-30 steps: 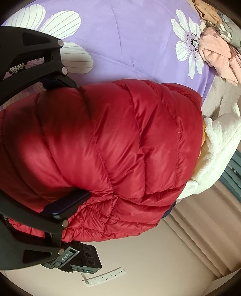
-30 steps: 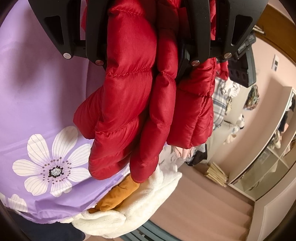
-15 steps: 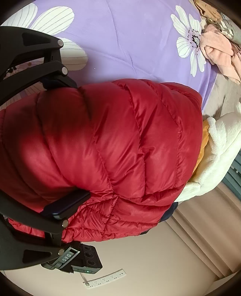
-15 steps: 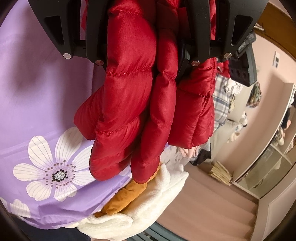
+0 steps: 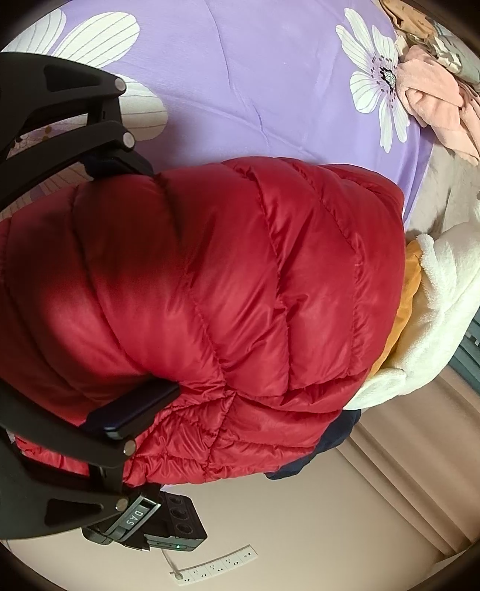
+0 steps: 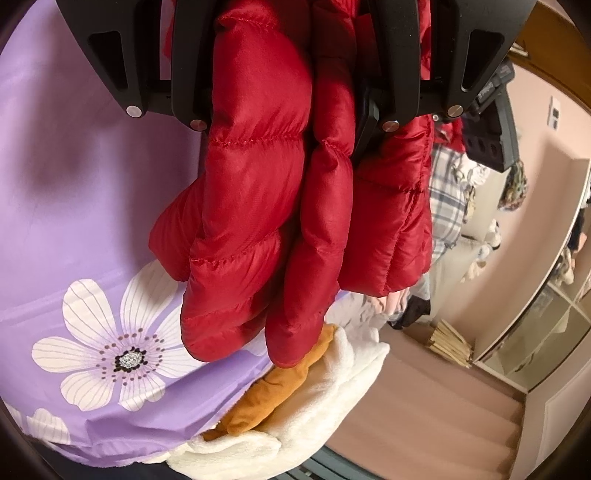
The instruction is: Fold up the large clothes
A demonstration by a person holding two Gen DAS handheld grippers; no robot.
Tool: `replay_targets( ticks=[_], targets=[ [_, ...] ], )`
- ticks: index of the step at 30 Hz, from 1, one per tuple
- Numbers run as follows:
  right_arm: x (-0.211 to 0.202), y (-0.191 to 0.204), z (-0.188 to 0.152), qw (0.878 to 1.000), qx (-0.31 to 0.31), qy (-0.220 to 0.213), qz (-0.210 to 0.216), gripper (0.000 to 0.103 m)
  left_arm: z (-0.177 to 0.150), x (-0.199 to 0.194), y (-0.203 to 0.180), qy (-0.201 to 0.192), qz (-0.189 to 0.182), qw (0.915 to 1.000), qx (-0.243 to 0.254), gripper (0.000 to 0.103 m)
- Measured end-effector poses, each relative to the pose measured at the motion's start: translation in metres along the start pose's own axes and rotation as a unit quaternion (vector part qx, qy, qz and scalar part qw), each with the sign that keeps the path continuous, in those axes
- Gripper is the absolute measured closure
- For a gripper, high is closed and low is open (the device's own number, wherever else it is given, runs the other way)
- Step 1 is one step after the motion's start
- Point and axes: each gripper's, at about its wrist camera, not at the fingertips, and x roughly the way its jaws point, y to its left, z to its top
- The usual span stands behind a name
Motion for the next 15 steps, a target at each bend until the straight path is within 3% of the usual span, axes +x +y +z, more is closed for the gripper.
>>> replay_targets(
  ticks=[15],
  targets=[
    [0.0068, -0.0078, -0.0039, 1.0, 0.012, 0.008, -0.025, 0.05, -0.0009, 0.0028, -0.0017, 0.003, 0.02, 0.9998, 0.005, 0.008]
  ],
)
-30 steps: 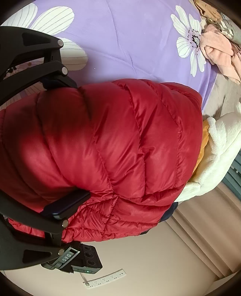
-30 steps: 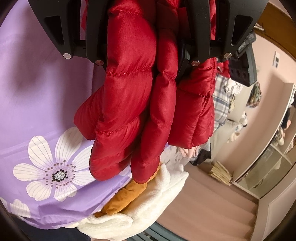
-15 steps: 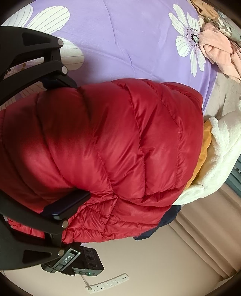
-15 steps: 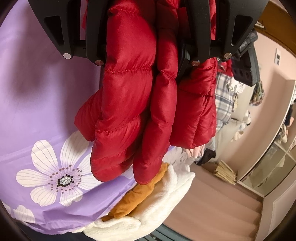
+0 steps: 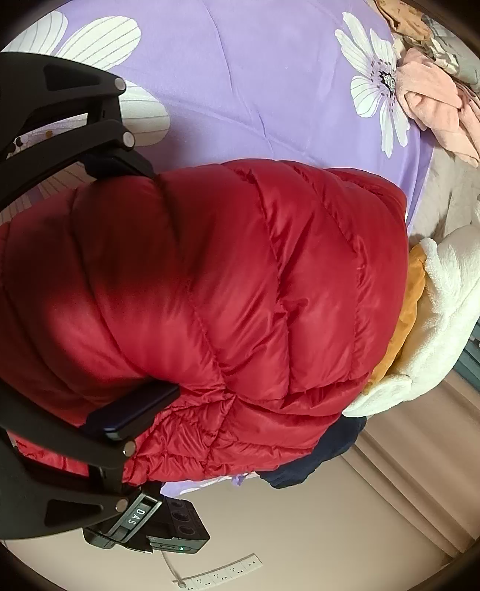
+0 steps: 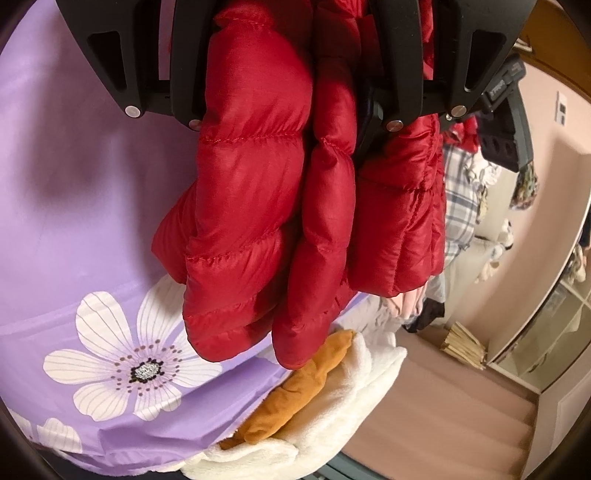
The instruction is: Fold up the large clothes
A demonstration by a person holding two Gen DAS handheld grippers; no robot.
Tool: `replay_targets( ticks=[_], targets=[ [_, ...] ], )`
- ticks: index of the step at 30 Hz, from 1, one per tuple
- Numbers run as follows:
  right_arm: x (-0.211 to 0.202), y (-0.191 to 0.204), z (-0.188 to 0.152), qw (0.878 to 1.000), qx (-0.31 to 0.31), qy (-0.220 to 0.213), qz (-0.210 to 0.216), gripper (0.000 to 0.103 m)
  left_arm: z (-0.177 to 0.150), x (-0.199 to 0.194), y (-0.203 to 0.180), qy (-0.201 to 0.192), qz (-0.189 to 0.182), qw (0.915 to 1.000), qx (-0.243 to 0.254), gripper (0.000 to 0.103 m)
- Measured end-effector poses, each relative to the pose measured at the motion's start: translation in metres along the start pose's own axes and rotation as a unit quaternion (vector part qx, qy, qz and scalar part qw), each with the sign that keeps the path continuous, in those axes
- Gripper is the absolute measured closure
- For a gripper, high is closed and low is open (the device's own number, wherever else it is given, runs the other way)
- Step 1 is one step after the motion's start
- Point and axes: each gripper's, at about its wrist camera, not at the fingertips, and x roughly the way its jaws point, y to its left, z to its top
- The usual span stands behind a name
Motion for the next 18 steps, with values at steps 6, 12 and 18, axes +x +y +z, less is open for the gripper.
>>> replay_targets(
  ticks=[6, 12, 18],
  targets=[
    [0.0022, -0.0025, -0.0009, 1.0, 0.001, 0.004, -0.012, 0.049, -0.0016, 0.0008, 0.0006, 0.002, 0.007, 1.0, 0.001, 0.007],
    [0.0038, -0.0051, -0.0014, 1.0, 0.011, 0.008, -0.02, 0.047, -0.0019, 0.0014, -0.0001, 0.003, 0.017, 0.9999, 0.002, 0.007],
    [0.0046, -0.0075, -0.0036, 0.999, 0.016, 0.01, -0.026, 0.045, -0.0028, 0.0016, -0.0001, 0.004, 0.025, 0.9997, 0.003, 0.006]
  ],
)
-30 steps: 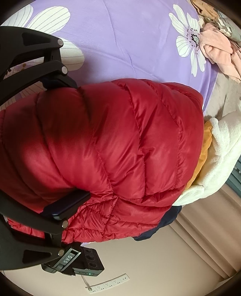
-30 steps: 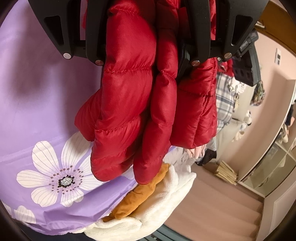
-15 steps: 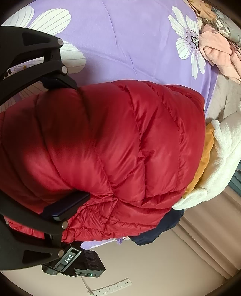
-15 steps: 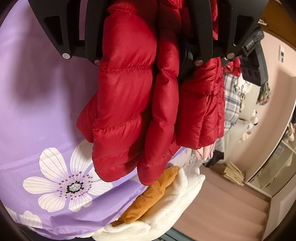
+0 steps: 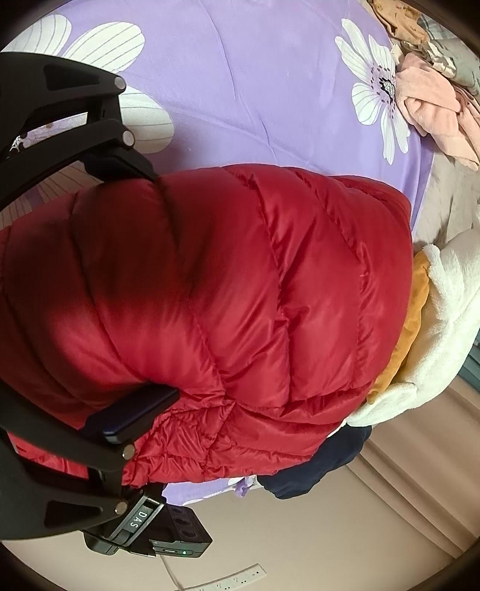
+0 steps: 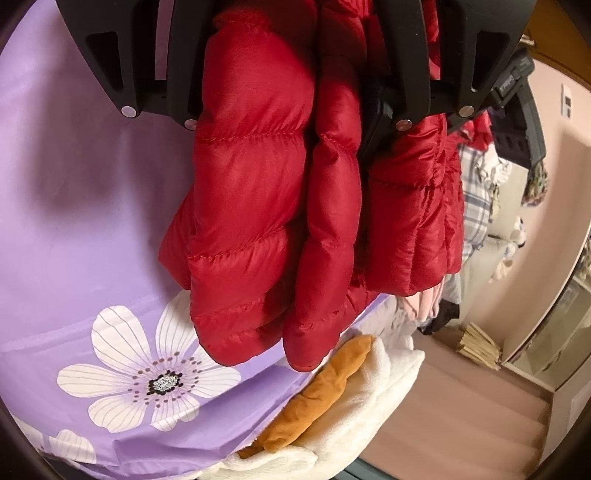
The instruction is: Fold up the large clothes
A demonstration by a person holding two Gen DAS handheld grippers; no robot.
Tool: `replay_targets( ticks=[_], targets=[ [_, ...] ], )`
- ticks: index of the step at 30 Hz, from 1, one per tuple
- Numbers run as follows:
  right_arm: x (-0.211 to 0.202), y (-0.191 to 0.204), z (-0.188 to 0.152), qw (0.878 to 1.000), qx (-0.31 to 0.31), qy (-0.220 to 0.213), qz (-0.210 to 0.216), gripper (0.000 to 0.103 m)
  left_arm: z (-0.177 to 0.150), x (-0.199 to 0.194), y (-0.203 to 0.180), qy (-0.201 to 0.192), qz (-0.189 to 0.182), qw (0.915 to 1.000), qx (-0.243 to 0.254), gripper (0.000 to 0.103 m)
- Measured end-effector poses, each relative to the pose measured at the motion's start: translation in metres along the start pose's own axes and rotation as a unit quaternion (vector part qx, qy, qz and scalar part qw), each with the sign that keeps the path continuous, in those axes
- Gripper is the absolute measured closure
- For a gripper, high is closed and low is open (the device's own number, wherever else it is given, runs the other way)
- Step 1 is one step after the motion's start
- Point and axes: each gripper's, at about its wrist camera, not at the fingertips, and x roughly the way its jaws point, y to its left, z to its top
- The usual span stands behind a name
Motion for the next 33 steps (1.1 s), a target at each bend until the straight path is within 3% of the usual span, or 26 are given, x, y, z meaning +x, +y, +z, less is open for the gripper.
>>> replay_targets(
  ticks=[33],
  targets=[
    [0.0008, -0.0084, -0.0011, 1.0, 0.017, 0.011, -0.009, 0.041, -0.0057, -0.0029, -0.0022, 0.002, 0.019, 0.9998, 0.006, 0.005]
  ],
)
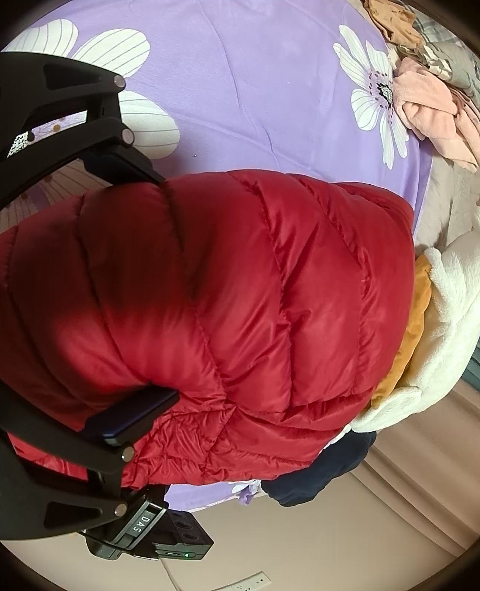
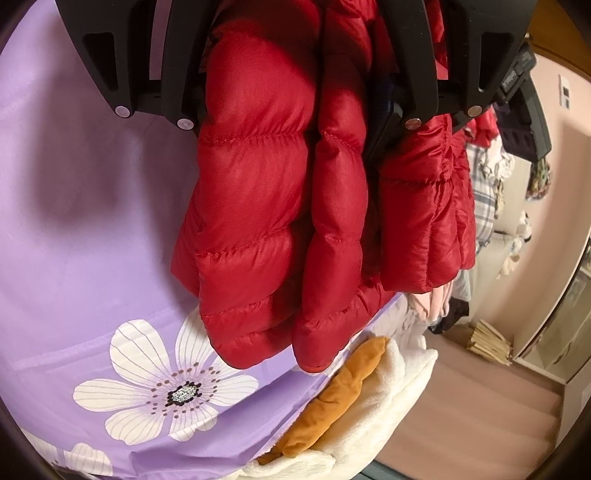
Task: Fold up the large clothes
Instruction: 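Keep gripping both ends of the red jacket bundle with both grippers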
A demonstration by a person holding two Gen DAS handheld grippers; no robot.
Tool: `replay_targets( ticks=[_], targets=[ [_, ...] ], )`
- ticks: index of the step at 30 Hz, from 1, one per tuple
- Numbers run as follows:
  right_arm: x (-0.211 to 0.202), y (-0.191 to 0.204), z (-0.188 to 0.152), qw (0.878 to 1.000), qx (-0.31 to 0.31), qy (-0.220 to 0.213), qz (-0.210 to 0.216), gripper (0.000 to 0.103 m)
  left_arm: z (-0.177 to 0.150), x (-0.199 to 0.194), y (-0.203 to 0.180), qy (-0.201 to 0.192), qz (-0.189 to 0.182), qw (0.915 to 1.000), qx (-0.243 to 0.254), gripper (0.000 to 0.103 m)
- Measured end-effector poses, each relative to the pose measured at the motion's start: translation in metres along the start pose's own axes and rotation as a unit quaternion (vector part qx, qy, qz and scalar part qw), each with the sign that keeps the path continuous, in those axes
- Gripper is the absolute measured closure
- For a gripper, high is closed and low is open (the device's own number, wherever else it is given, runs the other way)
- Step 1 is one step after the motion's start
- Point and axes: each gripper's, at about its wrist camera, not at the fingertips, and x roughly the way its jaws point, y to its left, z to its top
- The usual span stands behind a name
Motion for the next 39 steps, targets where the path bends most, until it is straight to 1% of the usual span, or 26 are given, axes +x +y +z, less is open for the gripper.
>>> replay_targets(
  ticks=[11, 15, 19, 26, 39],
  targets=[
    [-0.0043, -0.0049, -0.0011, 1.0, 0.001, 0.001, -0.002, 0.04, -0.003, 0.0033, 0.0017, 0.006, 0.005, 0.9999, -0.007, 0.001],
    [-0.0038, -0.0057, -0.0003, 1.0, 0.002, 0.006, -0.006, 0.039, -0.0042, 0.0018, 0.0001, 0.002, 0.012, 0.9999, -0.005, 0.001],
    [-0.0045, -0.0024, -0.0002, 1.0, -0.003, 0.006, -0.013, 0.039, -0.005, 0.0019, 0.0013, 0.005, 0.01, 0.9999, -0.011, 0.001],
    [-0.0033, -0.0005, -0.0001, 1.0, -0.007, 0.007, -0.016, 0.039, -0.0072, -0.0019, -0.0016, 0.001, 0.022, 0.9998, -0.004, 0.001],
    [-0.0019, -0.0001, 0.0009, 1.0, -0.009, 0.009, -0.018, 0.038, -0.0078, -0.0032, -0.0016, 0.002, 0.024, 0.9997, -0.004, 0.001]
  ],
)
